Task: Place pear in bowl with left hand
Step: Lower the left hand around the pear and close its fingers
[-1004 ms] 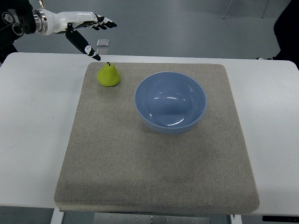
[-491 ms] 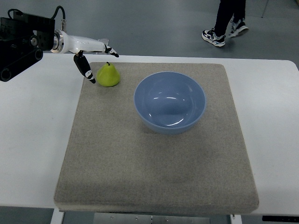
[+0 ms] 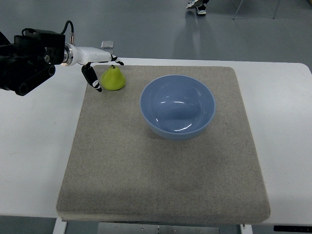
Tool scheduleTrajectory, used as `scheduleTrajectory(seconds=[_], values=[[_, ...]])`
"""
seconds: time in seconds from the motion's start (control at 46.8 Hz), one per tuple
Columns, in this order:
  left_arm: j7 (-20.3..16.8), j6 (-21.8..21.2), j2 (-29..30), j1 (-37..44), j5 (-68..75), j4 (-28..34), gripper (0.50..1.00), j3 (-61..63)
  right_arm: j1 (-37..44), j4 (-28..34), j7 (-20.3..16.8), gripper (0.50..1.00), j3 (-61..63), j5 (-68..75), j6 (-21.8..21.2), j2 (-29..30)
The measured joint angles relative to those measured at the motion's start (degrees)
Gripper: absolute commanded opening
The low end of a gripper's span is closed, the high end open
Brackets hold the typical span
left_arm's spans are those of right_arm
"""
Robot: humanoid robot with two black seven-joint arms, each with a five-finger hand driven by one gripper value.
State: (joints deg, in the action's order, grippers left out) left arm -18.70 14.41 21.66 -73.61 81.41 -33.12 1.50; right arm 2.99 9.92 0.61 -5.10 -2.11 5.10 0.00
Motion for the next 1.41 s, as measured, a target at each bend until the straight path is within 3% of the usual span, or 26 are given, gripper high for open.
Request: scheduleTrajectory(seconds=[0.406,0.683,0.769,0.983,1.132,1.196,1.26,1.324,1.41], values=[[0.0,-0.7,-1.9,1.6,-0.2,1.4,0.988,-0.2,0.0,0.0,0.0,0.924,0.0,0.0,0.0,0.0],[0.0,-3.2,-2.6,2.3,-0.4,2.1,0.949,-0.4,0.0,0.0,0.0,0.924,0.0,0.0,0.0,0.0],[0.0,-3.3,-2.7,2.4,-0.4,2.2,0.859,-0.3,0.0,0.0,0.0,0.924,0.0,0.0,0.0,0.0],[0.0,-3.3,-2.6,2.5,-0.5,2.3,0.814,-0.3,0.0,0.0,0.0,0.924,0.0,0.0,0.0,0.0],[0.0,-3.3,-2.6,2.5,-0.7,2.3,0.714,-0.3,0.0,0.0,0.0,0.924,0.0,0.0,0.0,0.0],[0.0,-3.3,-2.6,2.5,-0.6,2.5,0.692,-0.1,0.0,0.0,0.0,0.924,0.0,0.0,0.0,0.0],[0.0,-3.3,-2.6,2.5,-0.6,2.5,0.577,0.0,0.0,0.0,0.0,0.924,0.0,0.0,0.0,0.0],[0.0,-3.3,-2.6,2.5,-0.5,2.5,0.5,0.0,0.0,0.0,0.0,0.924,0.0,0.0,0.0,0.0],[0.0,-3.1,-2.6,2.5,-0.5,2.5,0.5,0.0,0.0,0.0,0.0,0.924,0.0,0.0,0.0,0.0]])
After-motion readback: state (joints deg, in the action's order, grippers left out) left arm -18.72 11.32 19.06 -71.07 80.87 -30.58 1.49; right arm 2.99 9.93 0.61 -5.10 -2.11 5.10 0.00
